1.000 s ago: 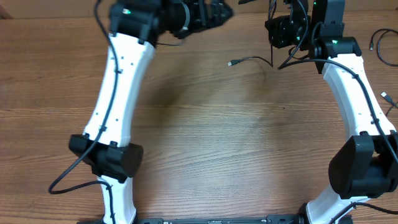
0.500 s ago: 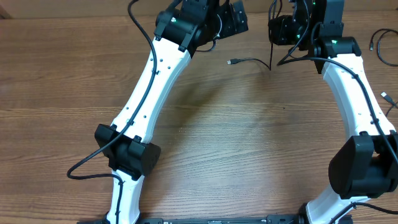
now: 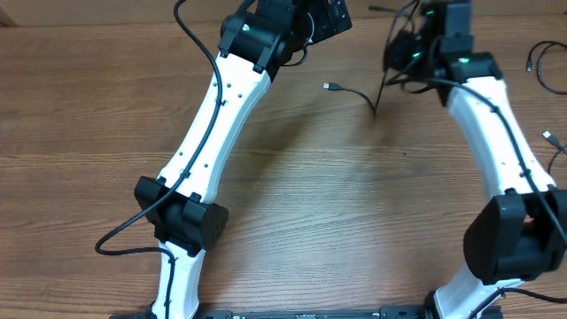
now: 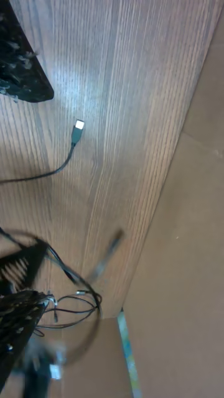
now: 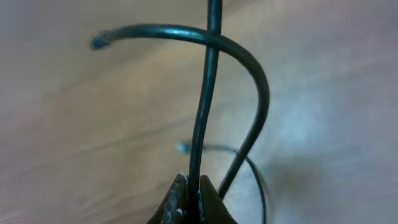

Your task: Untangle cables

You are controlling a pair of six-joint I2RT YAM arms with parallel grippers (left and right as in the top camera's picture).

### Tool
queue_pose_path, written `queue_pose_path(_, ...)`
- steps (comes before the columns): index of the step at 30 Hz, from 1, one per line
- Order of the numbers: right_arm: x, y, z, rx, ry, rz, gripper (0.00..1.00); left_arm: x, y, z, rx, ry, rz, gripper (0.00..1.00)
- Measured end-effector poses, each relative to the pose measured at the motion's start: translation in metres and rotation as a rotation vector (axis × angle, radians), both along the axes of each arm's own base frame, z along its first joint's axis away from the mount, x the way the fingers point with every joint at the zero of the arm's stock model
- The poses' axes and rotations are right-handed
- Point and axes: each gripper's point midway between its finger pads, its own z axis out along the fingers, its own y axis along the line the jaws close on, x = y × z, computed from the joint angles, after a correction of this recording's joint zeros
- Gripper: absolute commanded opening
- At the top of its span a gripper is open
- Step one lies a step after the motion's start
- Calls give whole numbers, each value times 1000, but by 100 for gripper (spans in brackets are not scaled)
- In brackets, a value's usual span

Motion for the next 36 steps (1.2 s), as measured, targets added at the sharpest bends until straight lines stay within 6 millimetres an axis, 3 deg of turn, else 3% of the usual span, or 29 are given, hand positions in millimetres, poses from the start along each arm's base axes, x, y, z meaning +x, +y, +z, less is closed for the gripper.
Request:
queue_pose_path(5,-26,10,-74,-245,212,-56,4,1,3,-1,1,3,4,97)
queue_pose_path(8,-34,-9,-123,-327,341,-104,4,1,4,-2,4,7,5,96)
queue_pose_path(11,-40,-37,-146,-364,409,-159,4,0,4,-2,5,9,5,96)
queue_pose_path(14,-39,-60,-140,-378,413,-204,4,0,4,-2,5,8,5,96)
queue_pose_path(17,-35,-74,-121,-382,380,-218,4,1,4,-1,4,6,5,97)
queue_pose_path(23,-28,-68,-70,-351,261,-162,4,3,2,2,-7,-8,2,98)
queue_pose_path(27,-27,-63,-47,-331,209,-139,4,8,-11,-2,-46,-14,-40,97)
queue_pose_path(36,-29,-56,-46,-316,212,-81,4,13,-48,-59,-114,104,-181,91)
